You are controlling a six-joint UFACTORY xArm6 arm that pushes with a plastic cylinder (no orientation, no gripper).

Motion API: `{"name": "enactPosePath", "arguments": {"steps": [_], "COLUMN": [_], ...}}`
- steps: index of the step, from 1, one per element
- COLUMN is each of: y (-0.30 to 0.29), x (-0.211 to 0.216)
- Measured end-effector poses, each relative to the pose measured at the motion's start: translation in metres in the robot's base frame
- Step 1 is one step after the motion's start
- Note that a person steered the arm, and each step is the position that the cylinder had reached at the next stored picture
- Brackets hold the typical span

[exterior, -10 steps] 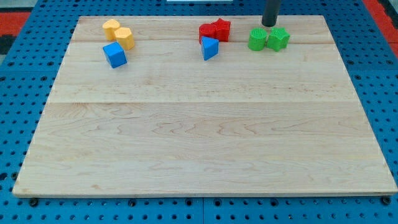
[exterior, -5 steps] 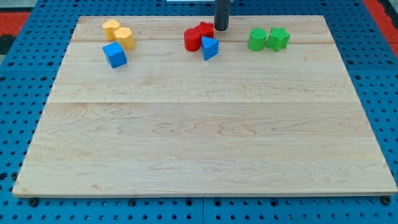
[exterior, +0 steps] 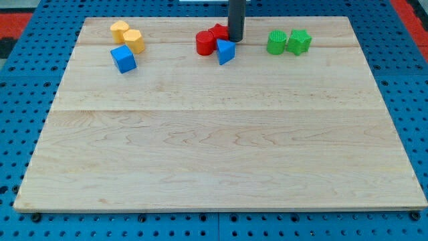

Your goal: Slide the red blocks to the bottom left of the blue triangle

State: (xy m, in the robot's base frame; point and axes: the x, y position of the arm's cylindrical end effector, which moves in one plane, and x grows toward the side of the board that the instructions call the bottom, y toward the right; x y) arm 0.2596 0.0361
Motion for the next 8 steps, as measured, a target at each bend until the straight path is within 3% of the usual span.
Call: {"name": "enactPosePath", "arguments": {"steps": [2,5,7,8], "y": [0.022,-0.073,-0.068,-0.064], "x": [-0.048,0.008,0.081,0.08]}}
